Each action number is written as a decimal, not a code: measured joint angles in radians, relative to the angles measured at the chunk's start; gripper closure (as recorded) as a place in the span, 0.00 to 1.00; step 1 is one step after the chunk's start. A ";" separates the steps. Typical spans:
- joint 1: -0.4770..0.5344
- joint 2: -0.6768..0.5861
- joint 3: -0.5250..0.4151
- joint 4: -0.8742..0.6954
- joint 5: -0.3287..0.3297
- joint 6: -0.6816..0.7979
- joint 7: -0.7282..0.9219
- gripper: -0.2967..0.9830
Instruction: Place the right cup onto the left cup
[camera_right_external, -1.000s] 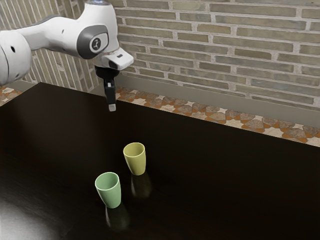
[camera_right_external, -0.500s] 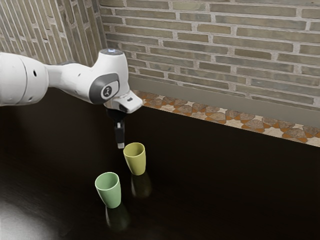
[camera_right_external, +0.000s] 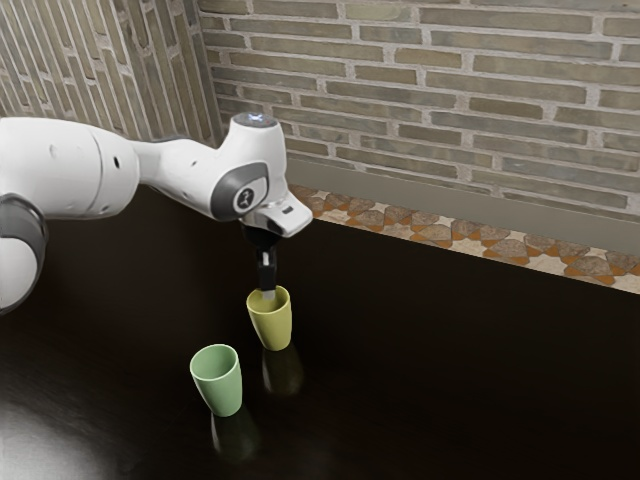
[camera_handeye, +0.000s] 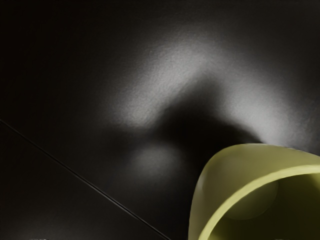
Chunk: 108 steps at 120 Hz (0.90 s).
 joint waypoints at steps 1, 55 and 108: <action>0.000 0.001 0.000 0.001 0.000 0.000 0.000 0.36; -0.002 0.011 -0.005 -0.013 -0.063 0.007 -0.041 0.78; -0.005 -0.074 -0.003 -0.066 -0.067 0.009 -0.077 0.84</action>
